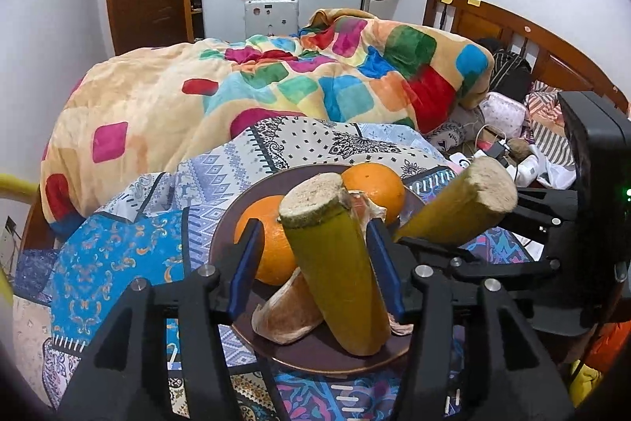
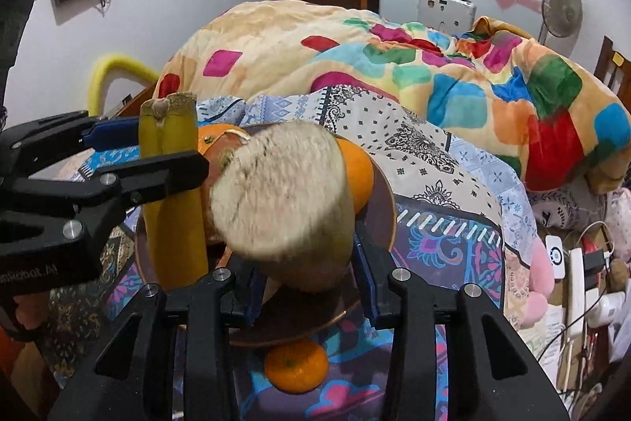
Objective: Organize fruits
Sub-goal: 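Lift both gourds and carry them over the brown plate, then lower both gourds onto the plate and open both tools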
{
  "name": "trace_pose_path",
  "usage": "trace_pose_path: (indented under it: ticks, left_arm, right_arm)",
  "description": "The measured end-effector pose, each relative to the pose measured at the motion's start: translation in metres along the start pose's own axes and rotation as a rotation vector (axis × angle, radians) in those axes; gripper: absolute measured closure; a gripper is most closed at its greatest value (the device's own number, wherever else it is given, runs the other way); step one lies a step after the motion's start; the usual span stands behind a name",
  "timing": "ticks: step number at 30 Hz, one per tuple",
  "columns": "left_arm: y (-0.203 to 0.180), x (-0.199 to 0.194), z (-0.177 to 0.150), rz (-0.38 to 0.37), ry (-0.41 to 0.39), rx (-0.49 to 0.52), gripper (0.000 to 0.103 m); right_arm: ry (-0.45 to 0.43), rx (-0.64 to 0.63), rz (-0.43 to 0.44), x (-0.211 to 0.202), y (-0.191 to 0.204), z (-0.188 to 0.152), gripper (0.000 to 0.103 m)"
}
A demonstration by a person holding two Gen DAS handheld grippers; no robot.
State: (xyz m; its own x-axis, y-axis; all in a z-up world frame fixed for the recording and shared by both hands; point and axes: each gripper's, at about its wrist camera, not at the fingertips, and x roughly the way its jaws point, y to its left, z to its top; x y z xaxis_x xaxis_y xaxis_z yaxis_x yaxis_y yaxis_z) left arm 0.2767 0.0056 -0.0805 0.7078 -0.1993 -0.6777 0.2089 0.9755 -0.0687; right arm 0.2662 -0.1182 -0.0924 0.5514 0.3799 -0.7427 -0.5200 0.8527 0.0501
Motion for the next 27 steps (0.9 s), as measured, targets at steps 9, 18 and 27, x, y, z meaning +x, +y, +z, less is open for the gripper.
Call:
trace_pose_path:
  ticks: [9,18,27]
  left_arm:
    - [-0.003,-0.016,-0.001,-0.006,-0.033,0.01,0.047]
    - [0.009,-0.027,-0.003,-0.002,-0.061,-0.019,0.046]
    - [0.031,-0.032,-0.004,0.01,-0.072,-0.069,0.046]
  right_arm:
    - [0.021,-0.066,0.004,-0.026,0.004,0.0,0.07]
    - [-0.002,-0.086,-0.023,-0.031,0.006,0.008,0.07]
    - [-0.101,0.008,0.0,-0.007,0.006,0.04,0.07]
